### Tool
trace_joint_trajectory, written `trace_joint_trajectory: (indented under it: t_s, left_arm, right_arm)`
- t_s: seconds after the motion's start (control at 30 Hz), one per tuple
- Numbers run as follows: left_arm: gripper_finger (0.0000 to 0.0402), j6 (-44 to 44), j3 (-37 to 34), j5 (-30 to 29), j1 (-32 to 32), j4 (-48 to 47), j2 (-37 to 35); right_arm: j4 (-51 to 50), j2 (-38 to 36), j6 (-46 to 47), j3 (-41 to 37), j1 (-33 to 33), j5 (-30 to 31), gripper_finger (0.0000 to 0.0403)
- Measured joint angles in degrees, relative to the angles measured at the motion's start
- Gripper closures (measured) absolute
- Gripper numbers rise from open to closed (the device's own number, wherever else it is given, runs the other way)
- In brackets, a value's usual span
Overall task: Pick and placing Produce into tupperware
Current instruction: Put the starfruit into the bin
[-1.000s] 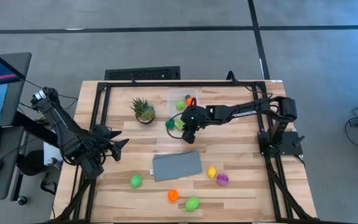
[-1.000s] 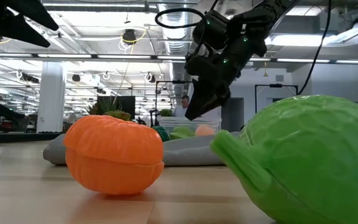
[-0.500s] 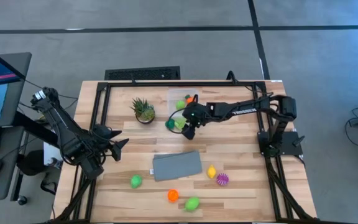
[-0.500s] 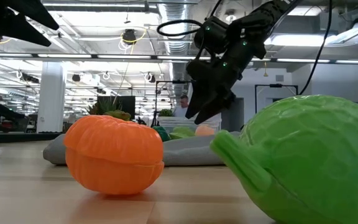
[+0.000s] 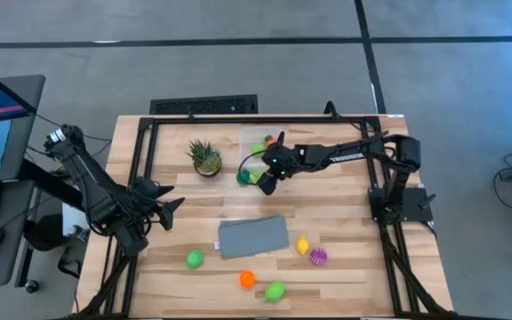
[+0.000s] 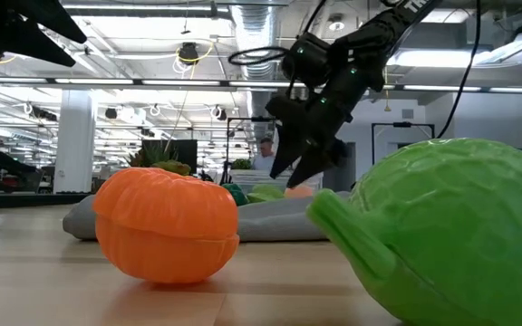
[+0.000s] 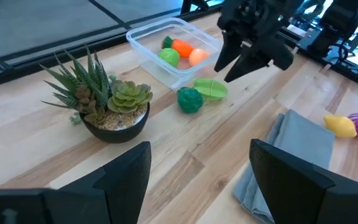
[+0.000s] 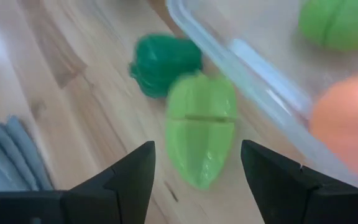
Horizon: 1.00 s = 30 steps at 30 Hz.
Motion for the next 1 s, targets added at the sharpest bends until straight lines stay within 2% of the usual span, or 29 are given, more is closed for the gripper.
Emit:
trace_joint_trajectory:
  t_s: [0.37, 0.5, 0.67, 0.83, 1.0]
  left_arm:
    - [0.0138, -0.03, 0.00, -0.02, 0.02, 0.25, 0.02]
    - [0.0138, -0.06, 0.00, 0.00, 0.02, 0.25, 0.02]
    - [0.0138, -0.06, 0.00, 0.00, 0.02, 0.22, 0.02]
    - [0.0138, -0.06, 0.00, 0.02, 0.02, 0.22, 0.02]
    - [0.0138, -0.14, 0.00, 0.02, 0.02, 0.22, 0.02]
  right_arm:
    - [-2.47, 1.65, 1.60, 2.69, -0.41, 1.42, 0.0140]
    - [-1.42, 1.65, 2.23, 2.73, -1.28, -2.20, 0.0140]
    - [-1.39, 1.65, 4.82, 2.73, -1.09, -3.50, 0.0140]
    - [-1.37, 1.63, 8.17, 2.73, -1.27, -8.40, 0.0140]
    - [-1.11, 1.63, 8.18, 2.73, -1.13, -9.02, 0.0140]
